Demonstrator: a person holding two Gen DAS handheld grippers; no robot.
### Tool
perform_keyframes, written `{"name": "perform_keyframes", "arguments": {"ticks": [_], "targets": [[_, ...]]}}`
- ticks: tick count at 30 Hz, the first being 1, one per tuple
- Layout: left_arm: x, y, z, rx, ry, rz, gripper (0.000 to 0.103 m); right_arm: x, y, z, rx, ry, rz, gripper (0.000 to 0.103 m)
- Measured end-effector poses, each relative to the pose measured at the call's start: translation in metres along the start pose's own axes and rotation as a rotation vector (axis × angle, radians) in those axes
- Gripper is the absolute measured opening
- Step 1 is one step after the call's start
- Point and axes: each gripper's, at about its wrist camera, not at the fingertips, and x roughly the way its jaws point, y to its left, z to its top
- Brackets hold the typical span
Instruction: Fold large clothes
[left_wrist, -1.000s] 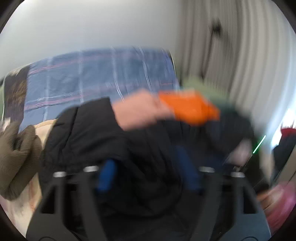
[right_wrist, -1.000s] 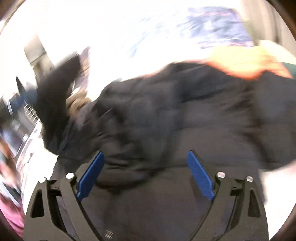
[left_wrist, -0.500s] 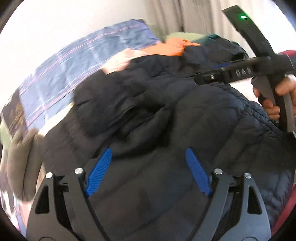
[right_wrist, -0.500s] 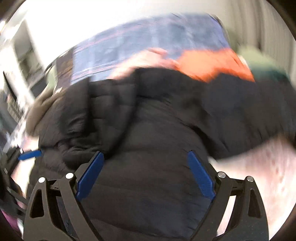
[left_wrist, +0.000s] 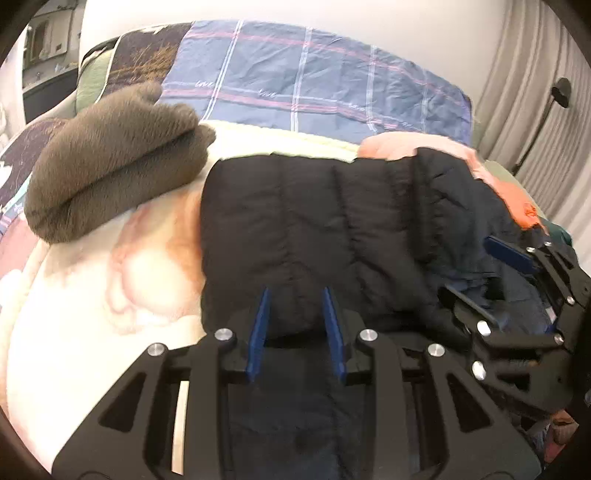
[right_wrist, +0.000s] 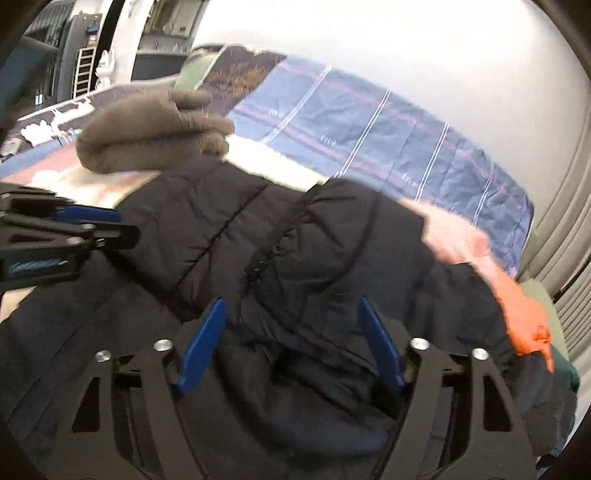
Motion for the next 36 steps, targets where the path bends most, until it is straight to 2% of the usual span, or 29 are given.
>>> {"name": "perform_keyframes", "arguments": {"ticks": [2, 3, 4, 6, 9, 12, 14, 17, 18, 19, 21, 23, 24, 27, 28, 30, 31, 32, 34, 35, 36], "targets": [[0.012, 0.004, -0.006, 0.022, 0.02, 0.038, 0.029, 0.014, -0.004, 0.003, 0.012, 0.011, -0.046, 0.051], [0.019, 0.004, -0.009, 0.034, 0.029, 0.052, 0.03, 0.016, -0.009, 0.004, 0.037, 0.014, -0.05, 0.025], [0.023, 0.002, -0.012, 0.038, 0.031, 0.05, 0.03, 0.013, -0.023, 0.003, 0.108, 0.014, -0.031, 0.004], [0.024, 0.001, -0.014, 0.047, 0.019, 0.043, 0.03, -0.006, -0.063, -0.003, 0.327, -0.032, 0.058, 0.004], [0.02, 0.003, -0.016, 0.049, 0.002, 0.016, 0.034, -0.042, -0.12, -0.027, 0.575, -0.099, 0.128, 0.004], [0.016, 0.001, -0.018, 0.04, -0.025, -0.027, 0.047, -0.066, -0.167, -0.059, 0.746, -0.128, 0.183, 0.004], [0.007, -0.003, -0.018, 0.048, -0.051, -0.069, 0.07, -0.061, -0.19, -0.081, 0.8, -0.049, 0.208, 0.01], [-0.013, -0.017, -0.022, 0.103, -0.095, -0.105, 0.072, -0.056, -0.208, -0.11, 0.883, 0.015, 0.184, 0.027], [-0.016, -0.02, -0.022, 0.119, -0.103, -0.104, 0.072, -0.054, -0.212, -0.116, 0.91, 0.014, 0.204, 0.041], [-0.019, -0.024, -0.022, 0.131, -0.109, -0.084, 0.072, -0.053, -0.214, -0.118, 0.928, 0.005, 0.228, 0.064], [-0.019, -0.027, -0.022, 0.147, -0.104, -0.073, 0.073, -0.05, -0.213, -0.118, 0.942, -0.023, 0.267, 0.085], [-0.015, -0.026, -0.02, 0.14, -0.088, -0.052, 0.073, -0.04, -0.208, -0.106, 0.887, -0.007, 0.231, 0.089], [-0.013, -0.025, -0.02, 0.13, -0.08, -0.049, 0.073, -0.034, -0.207, -0.104, 0.868, 0.012, 0.233, 0.092], [-0.009, -0.019, -0.017, 0.111, -0.075, -0.052, 0.073, 0.005, -0.208, -0.095, 0.86, 0.116, 0.275, 0.091], [-0.01, -0.019, -0.017, 0.108, -0.076, -0.049, 0.073, 0.014, -0.208, -0.093, 0.87, 0.141, 0.271, 0.069], [-0.012, -0.018, -0.016, 0.109, -0.08, -0.038, 0.073, 0.017, -0.21, -0.092, 0.907, 0.173, 0.267, 0.006], [-0.014, -0.018, -0.015, 0.113, -0.085, -0.037, 0.074, 0.008, -0.215, -0.093, 0.953, 0.145, 0.262, 0.005], [-0.017, -0.017, -0.015, 0.119, -0.093, -0.039, 0.075, -0.009, -0.219, -0.093, 0.964, 0.104, 0.221, 0.005], [-0.021, -0.017, -0.013, 0.128, -0.105, -0.046, 0.075, -0.032, -0.221, -0.094, 0.917, 0.068, 0.114, 0.005], [-0.022, -0.017, -0.01, 0.129, -0.109, -0.053, 0.075, -0.041, -0.221, -0.098, 0.886, 0.075, 0.052, 0.005], [-0.022, -0.019, -0.008, 0.13, -0.112, -0.062, 0.075, -0.04, -0.221, -0.103, 0.866, 0.107, 0.038, 0.006]]}}
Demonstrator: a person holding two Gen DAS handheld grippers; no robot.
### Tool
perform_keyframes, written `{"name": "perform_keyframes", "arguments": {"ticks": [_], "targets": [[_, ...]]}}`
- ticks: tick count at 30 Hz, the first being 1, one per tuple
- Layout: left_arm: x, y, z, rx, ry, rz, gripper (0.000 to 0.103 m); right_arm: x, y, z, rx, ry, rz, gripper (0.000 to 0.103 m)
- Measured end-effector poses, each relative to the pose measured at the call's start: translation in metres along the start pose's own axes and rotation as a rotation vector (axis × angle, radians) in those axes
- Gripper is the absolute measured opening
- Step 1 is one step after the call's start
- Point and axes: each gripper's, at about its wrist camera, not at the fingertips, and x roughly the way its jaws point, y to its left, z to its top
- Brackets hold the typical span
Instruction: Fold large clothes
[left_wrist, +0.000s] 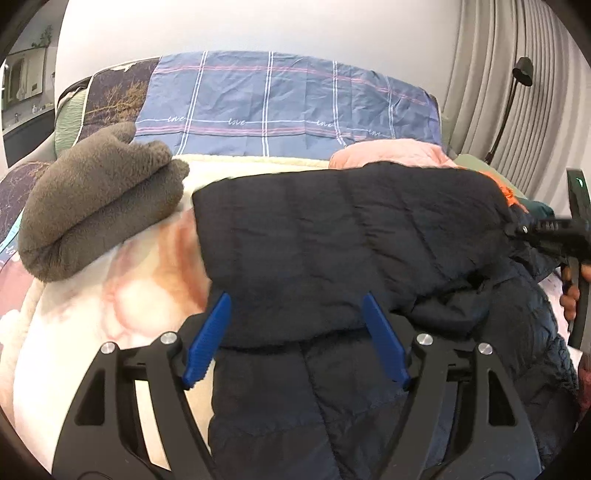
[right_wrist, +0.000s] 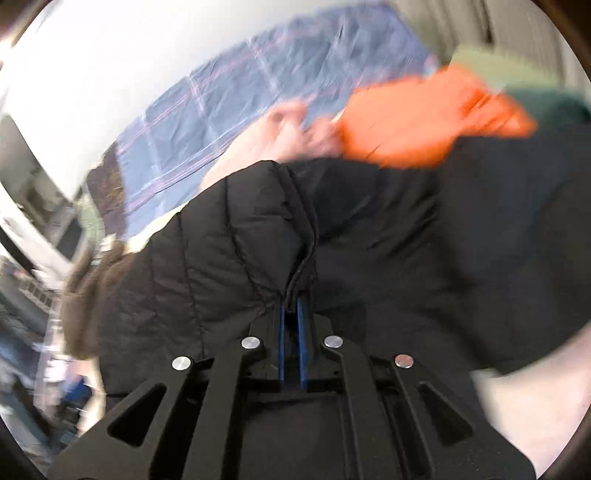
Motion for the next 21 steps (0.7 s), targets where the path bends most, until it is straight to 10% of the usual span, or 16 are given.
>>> {"name": "perform_keyframes", "arguments": {"ticks": [5, 9, 14, 21], "targets": [[0.028, -0.017, 0.009, 0.04, 0.079, 0.038, 0.065, 0.017, -0.018, -0.024, -0.002, 0.141, -0.012, 0.044], [0.059, -0.017, 0.0, 0.071, 0.177, 0.134, 0.055, -0.013, -0.011, -0.02, -0.016, 0.018, -0.008, 0.044], [0.039, -0.022, 0.019, 0.052, 0.11, 0.088, 0.05, -0.037, 0.034, -0.013, -0.155, -0.102, 0.17, 0.044], [0.042, -0.082, 0.047, 0.121, 0.044, -0.046, 0.068, 0.056, 0.028, -0.047, -0.08, 0.158, 0.081, 0.039]]}}
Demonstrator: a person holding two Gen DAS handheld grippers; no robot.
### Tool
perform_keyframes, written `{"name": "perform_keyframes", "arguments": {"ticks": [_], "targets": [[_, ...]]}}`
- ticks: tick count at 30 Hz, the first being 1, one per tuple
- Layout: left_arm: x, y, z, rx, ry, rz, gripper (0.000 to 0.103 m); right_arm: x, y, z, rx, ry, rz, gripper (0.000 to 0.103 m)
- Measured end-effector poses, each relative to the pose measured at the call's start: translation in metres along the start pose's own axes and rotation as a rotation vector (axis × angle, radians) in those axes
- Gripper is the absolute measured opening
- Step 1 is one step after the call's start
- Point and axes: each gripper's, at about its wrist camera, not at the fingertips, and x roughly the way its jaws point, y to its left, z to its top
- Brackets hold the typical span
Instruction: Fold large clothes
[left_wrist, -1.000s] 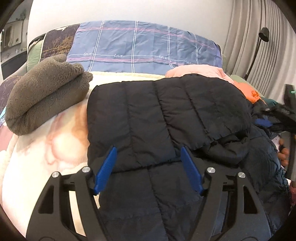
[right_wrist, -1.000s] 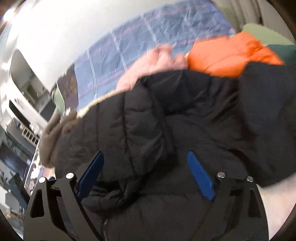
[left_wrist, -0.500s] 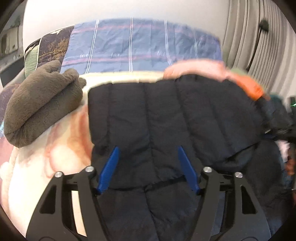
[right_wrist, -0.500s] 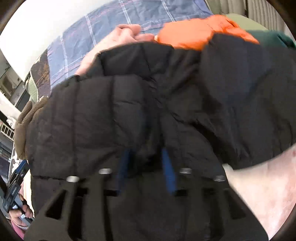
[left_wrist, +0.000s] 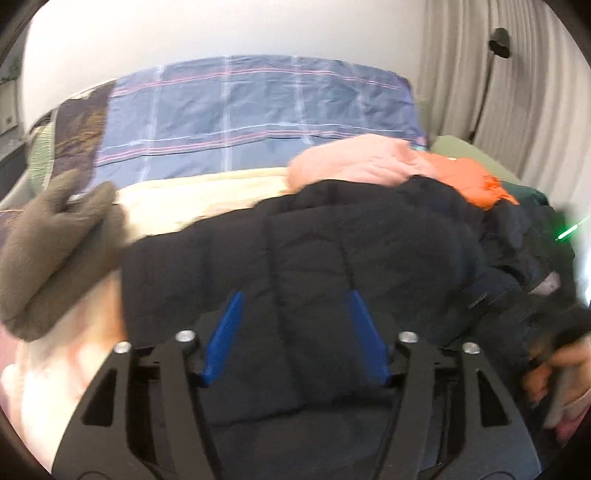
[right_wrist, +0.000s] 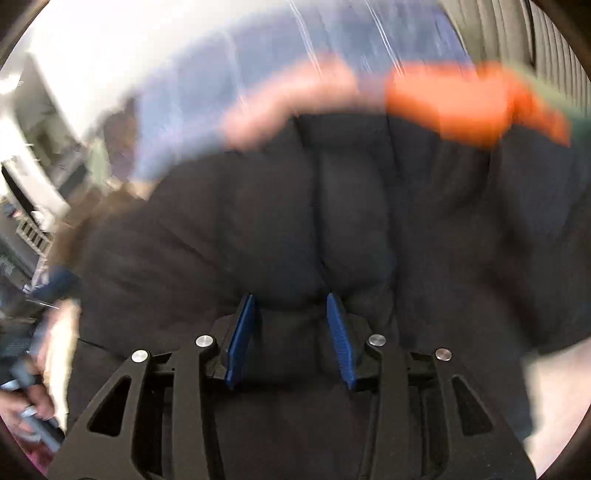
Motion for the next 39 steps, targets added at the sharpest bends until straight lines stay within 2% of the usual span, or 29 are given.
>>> {"name": "perform_keyframes", "arguments": {"ticks": [1, 2, 3, 5, 7, 11, 13, 14, 16, 18, 20, 21, 22, 24, 26, 30, 32, 34, 36, 37, 39], "targets": [[0.012, -0.006, -0.002, 0.001, 0.029, -0.02, 0.07, 0.0, -0.001, -0.005, -0.007, -0.02, 0.005, 0.038], [0.034, -0.011, -0.009, -0.002, 0.093, -0.027, 0.07, -0.003, 0.002, -0.007, -0.032, -0.032, -0.003, 0.038], [0.053, -0.013, -0.018, 0.003, 0.139, -0.003, 0.072, -0.005, 0.004, -0.006, -0.051, -0.033, -0.016, 0.038], [0.076, -0.016, -0.035, 0.022, 0.144, 0.041, 0.074, -0.005, 0.009, -0.009, -0.077, -0.034, -0.022, 0.039], [0.079, -0.016, -0.036, 0.01, 0.148, 0.033, 0.074, -0.001, 0.004, -0.012, -0.068, -0.037, -0.002, 0.039], [0.075, -0.013, -0.04, 0.001, 0.134, 0.028, 0.074, -0.028, -0.021, -0.01, 0.049, -0.033, 0.11, 0.04], [0.075, -0.011, -0.041, -0.009, 0.133, 0.017, 0.074, -0.07, -0.042, -0.014, 0.122, -0.111, 0.211, 0.045], [0.075, -0.007, -0.042, -0.013, 0.132, 0.013, 0.074, -0.101, -0.059, -0.018, 0.151, -0.196, 0.234, 0.049], [0.074, -0.006, -0.043, -0.017, 0.128, 0.009, 0.075, -0.143, -0.091, -0.028, 0.203, -0.33, 0.216, 0.07], [0.074, -0.002, -0.044, -0.021, 0.123, 0.006, 0.075, -0.182, -0.137, -0.039, 0.33, -0.462, 0.162, 0.077], [0.071, 0.003, -0.045, -0.027, 0.119, -0.001, 0.076, -0.199, -0.195, -0.055, 0.536, -0.503, 0.156, 0.08], [0.071, 0.006, -0.045, -0.031, 0.119, -0.005, 0.076, -0.2, -0.22, -0.064, 0.635, -0.499, 0.182, 0.08], [0.069, 0.006, -0.045, -0.034, 0.118, -0.007, 0.076, -0.198, -0.25, -0.074, 0.76, -0.497, 0.243, 0.08], [0.068, 0.008, -0.046, -0.035, 0.117, -0.008, 0.076, -0.185, -0.292, -0.088, 0.972, -0.51, 0.414, 0.08], [0.067, 0.009, -0.046, -0.033, 0.115, -0.004, 0.077, -0.175, -0.32, -0.092, 1.102, -0.555, 0.531, 0.08], [0.064, 0.008, -0.047, -0.039, 0.108, -0.005, 0.078, -0.153, -0.347, -0.088, 1.308, -0.588, 0.533, 0.08], [0.062, 0.011, -0.048, -0.049, 0.103, -0.014, 0.079, -0.156, -0.357, -0.087, 1.387, -0.626, 0.505, 0.07], [0.059, 0.014, -0.049, -0.058, 0.102, -0.012, 0.079, -0.158, -0.351, -0.07, 1.351, -0.646, 0.431, 0.035], [0.055, 0.018, -0.05, -0.078, 0.088, -0.027, 0.079, -0.177, -0.334, -0.05, 1.252, -0.671, 0.373, 0.02], [0.054, 0.02, -0.05, -0.088, 0.083, -0.038, 0.079, -0.183, -0.318, -0.039, 1.191, -0.686, 0.39, 0.016], [0.051, 0.026, -0.051, -0.117, 0.08, -0.061, 0.079, -0.194, -0.266, -0.003, 0.959, -0.679, 0.431, 0.015]]}}
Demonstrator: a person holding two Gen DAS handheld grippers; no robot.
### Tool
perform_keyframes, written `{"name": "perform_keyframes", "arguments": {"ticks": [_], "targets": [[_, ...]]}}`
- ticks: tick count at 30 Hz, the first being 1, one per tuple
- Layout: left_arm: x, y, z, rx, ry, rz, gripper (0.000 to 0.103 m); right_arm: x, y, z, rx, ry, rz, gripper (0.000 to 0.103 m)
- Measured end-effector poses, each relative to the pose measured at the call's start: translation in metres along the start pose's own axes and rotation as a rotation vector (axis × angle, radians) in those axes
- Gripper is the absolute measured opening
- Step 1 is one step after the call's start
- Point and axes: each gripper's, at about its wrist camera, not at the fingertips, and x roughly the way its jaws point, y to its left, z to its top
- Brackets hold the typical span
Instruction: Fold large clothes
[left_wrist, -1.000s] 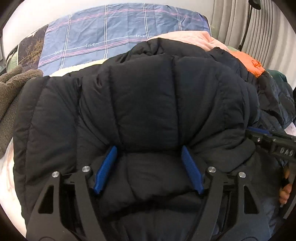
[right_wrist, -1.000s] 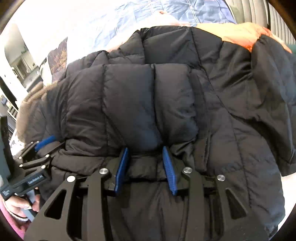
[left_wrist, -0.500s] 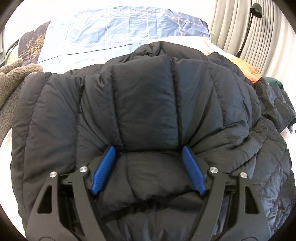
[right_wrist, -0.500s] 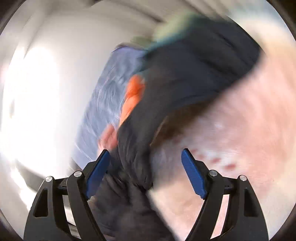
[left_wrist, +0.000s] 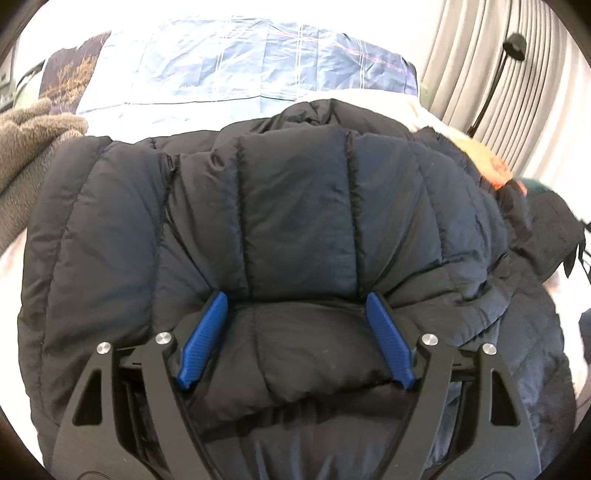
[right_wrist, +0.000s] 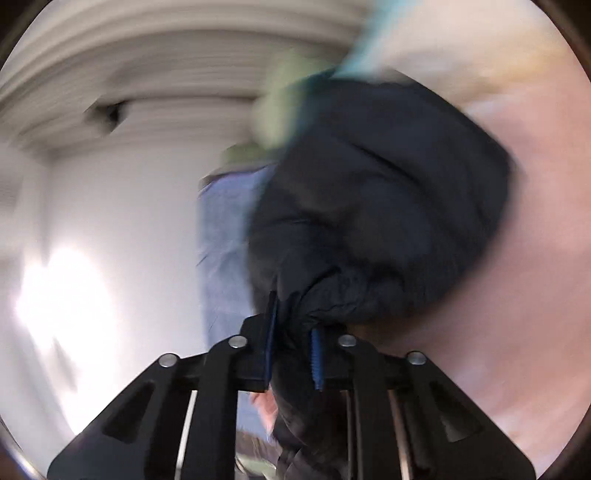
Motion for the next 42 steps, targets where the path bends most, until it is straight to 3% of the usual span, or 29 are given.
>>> {"name": "perform_keyframes", "arguments": {"ticks": [4, 7, 9, 12, 14, 16, 18, 21, 24, 26, 30, 34, 36, 38, 40, 42], "targets": [[-0.016, 0.011, 0.001, -0.066, -0.045, -0.046, 0.079, 0.038, 0.105, -0.102, -0.495, 0.188, 0.054, 0.014], [-0.039, 0.025, 0.006, -0.13, -0.084, -0.074, 0.079, 0.064, 0.141, -0.205, -0.852, 0.396, 0.067, 0.015], [-0.065, 0.041, 0.012, -0.177, -0.137, -0.103, 0.08, 0.08, 0.133, -0.281, -1.056, 0.547, 0.031, 0.018], [-0.094, 0.06, 0.012, -0.226, -0.173, -0.155, 0.086, 0.098, 0.1, -0.368, -1.302, 0.707, -0.086, 0.039], [-0.104, 0.065, 0.009, -0.222, -0.167, -0.163, 0.087, 0.103, 0.081, -0.393, -1.4, 0.76, -0.138, 0.046], [-0.108, 0.066, 0.002, -0.199, -0.153, -0.148, 0.088, 0.096, 0.07, -0.419, -1.481, 0.767, -0.15, 0.062], [-0.107, 0.062, -0.004, -0.177, -0.129, -0.137, 0.088, 0.078, 0.068, -0.415, -1.514, 0.776, -0.127, 0.065], [-0.101, 0.056, -0.007, -0.175, -0.113, -0.138, 0.088, 0.062, 0.076, -0.385, -1.473, 0.771, -0.092, 0.072], [-0.099, 0.055, -0.008, -0.162, -0.114, -0.138, 0.088, 0.055, 0.079, -0.344, -1.289, 0.748, -0.082, 0.074], [-0.099, 0.054, -0.006, -0.151, -0.118, -0.134, 0.088, 0.077, 0.076, -0.286, -1.028, 0.745, -0.085, 0.074], [-0.105, 0.052, -0.005, -0.142, -0.131, -0.127, 0.088, 0.106, 0.045, -0.219, -0.487, 0.716, -0.103, 0.074], [-0.112, 0.057, -0.006, -0.158, -0.145, -0.128, 0.088, 0.147, 0.022, -0.21, -0.204, 0.738, -0.1, 0.074], [-0.118, 0.06, -0.007, -0.161, -0.153, -0.115, 0.088, 0.162, 0.03, -0.224, -0.17, 0.751, -0.065, 0.074], [-0.125, 0.064, -0.008, -0.17, -0.163, -0.109, 0.088, 0.168, 0.058, -0.248, -0.216, 0.769, 0.02, 0.074], [-0.133, 0.073, -0.008, -0.192, -0.18, -0.11, 0.088, 0.169, 0.1, -0.289, -0.345, 0.839, 0.147, 0.074], [-0.14, 0.081, -0.009, -0.215, -0.194, -0.122, 0.088, 0.166, 0.129, -0.332, -0.465, 0.934, 0.218, 0.074]]}}
